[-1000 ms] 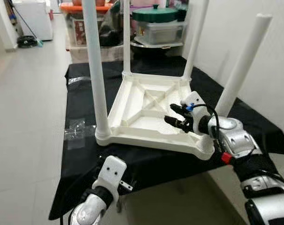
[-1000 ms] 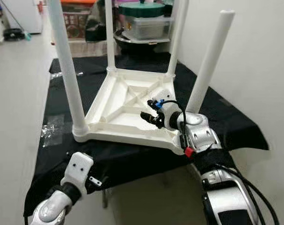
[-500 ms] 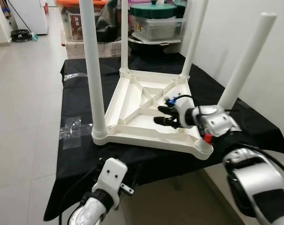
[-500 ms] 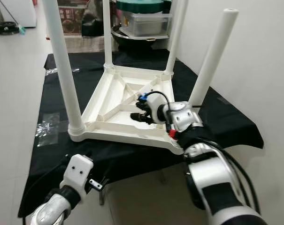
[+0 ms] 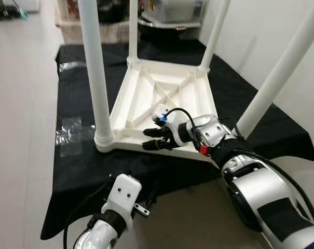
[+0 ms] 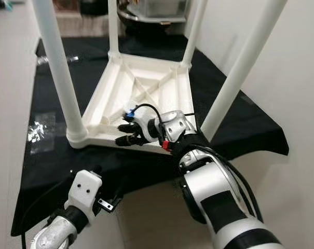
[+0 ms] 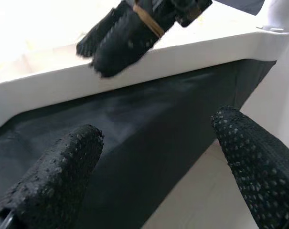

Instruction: Building children table

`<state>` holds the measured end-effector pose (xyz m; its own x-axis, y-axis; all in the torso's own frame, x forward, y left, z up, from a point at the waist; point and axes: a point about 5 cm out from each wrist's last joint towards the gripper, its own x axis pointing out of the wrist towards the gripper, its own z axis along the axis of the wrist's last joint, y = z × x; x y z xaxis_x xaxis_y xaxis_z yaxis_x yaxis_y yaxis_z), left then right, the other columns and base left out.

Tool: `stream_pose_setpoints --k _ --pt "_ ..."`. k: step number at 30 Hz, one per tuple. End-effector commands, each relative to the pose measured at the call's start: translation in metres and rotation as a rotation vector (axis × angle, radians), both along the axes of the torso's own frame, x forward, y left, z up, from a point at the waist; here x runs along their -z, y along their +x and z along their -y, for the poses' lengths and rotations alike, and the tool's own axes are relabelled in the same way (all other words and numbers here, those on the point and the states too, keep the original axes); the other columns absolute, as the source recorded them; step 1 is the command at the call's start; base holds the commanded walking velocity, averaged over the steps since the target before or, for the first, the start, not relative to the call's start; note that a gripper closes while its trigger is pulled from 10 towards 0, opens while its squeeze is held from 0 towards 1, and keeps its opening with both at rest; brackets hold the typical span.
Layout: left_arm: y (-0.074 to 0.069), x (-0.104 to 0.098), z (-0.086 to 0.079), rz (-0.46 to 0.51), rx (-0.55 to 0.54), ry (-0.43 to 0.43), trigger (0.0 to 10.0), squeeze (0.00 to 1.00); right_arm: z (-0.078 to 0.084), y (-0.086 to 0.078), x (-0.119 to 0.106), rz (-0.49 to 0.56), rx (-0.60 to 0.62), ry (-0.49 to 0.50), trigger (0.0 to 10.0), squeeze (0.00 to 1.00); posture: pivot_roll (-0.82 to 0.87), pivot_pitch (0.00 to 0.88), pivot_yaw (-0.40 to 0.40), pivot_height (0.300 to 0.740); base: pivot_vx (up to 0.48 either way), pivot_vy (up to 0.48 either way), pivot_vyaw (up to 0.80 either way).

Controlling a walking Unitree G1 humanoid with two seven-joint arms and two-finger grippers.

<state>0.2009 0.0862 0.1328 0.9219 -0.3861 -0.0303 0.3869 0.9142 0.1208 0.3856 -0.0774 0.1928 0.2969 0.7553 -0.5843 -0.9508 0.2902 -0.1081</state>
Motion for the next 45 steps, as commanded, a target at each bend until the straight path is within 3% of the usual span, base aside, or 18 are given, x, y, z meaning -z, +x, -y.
stream_pose_setpoints --k 1,6,7,10,13,14,15,16,29,35,36,39,45 --pt "-0.003 0.003 0.002 -0.028 0.005 -0.004 10.0 0.00 -0.002 0.000 0.001 0.002 -0.017 -0.029 10.0 0.00 0.05 0.177 -0.134 0.740 0.000 0.000 0.00" --pt "-0.003 0.002 0.002 -0.034 0.004 -0.004 10.0 0.00 0.000 -0.001 0.006 -0.010 -0.018 -0.069 10.0 0.00 0.04 0.184 -0.134 0.740 0.000 0.000 0.00" --pt "-0.003 0.002 0.002 -0.035 0.004 -0.003 10.0 0.00 0.003 -0.001 0.012 0.014 -0.020 -0.138 10.0 0.00 0.04 0.184 -0.134 0.740 0.000 0.000 0.00" --pt "-0.003 0.002 0.002 -0.036 0.003 -0.004 10.0 0.00 0.005 -0.002 0.016 0.035 -0.038 -0.197 10.0 0.00 0.04 0.186 -0.135 0.740 0.000 0.000 0.00" --pt "-0.003 0.002 0.002 -0.037 0.001 -0.004 10.0 0.00 0.005 -0.002 0.016 0.037 -0.053 -0.203 10.0 0.00 0.04 0.186 -0.137 0.740 0.000 0.000 0.00" --pt "-0.002 0.002 0.002 -0.038 0.000 -0.004 10.0 0.00 0.005 -0.002 0.016 0.039 -0.059 -0.205 4.1 0.00 0.04 0.187 -0.139 0.740 0.000 0.000 0.00" --pt "-0.002 0.002 0.002 -0.038 0.000 -0.004 10.0 0.00 0.005 -0.002 0.016 0.039 -0.059 -0.205 4.1 0.00 0.04 0.187 -0.139 0.740 0.000 0.000 0.00" --pt "-0.002 0.001 0.002 -0.038 -0.001 -0.004 10.0 0.00 0.004 -0.002 0.014 0.038 -0.061 -0.191 0.0 0.00 0.04 0.190 -0.142 0.740 0.000 0.000 0.00" --pt "0.001 0.001 0.002 -0.042 -0.013 -0.004 10.0 0.00 0.005 0.000 0.005 0.085 -0.093 -0.155 0.0 0.00 0.04 0.185 -0.144 0.740 0.000 0.000 0.00" --pt "0.002 0.001 0.002 -0.042 -0.019 -0.004 10.0 0.00 0.008 -0.006 -0.001 0.066 -0.245 -0.087 0.0 0.00 0.04 0.184 -0.146 0.740 0.000 0.000 0.00" --pt "0.003 0.001 0.002 -0.045 -0.021 -0.002 10.0 0.00 0.019 -0.014 -0.002 -0.019 -0.370 -0.102 0.0 0.00 0.04 0.182 -0.146 0.740 0.000 0.000 0.00" --pt "0.003 0.002 0.001 -0.048 -0.021 0.001 10.0 0.00 0.031 -0.019 -0.007 -0.082 -0.470 -0.110 0.0 0.00 0.04 0.180 -0.144 0.740 0.000 0.000 0.00" --pt "0.004 0.003 0.001 -0.051 -0.019 0.003 10.0 0.00 0.037 -0.020 -0.010 -0.074 -0.501 -0.118 0.0 0.00 0.03 0.178 -0.138 0.740 0.000 0.000 0.00"
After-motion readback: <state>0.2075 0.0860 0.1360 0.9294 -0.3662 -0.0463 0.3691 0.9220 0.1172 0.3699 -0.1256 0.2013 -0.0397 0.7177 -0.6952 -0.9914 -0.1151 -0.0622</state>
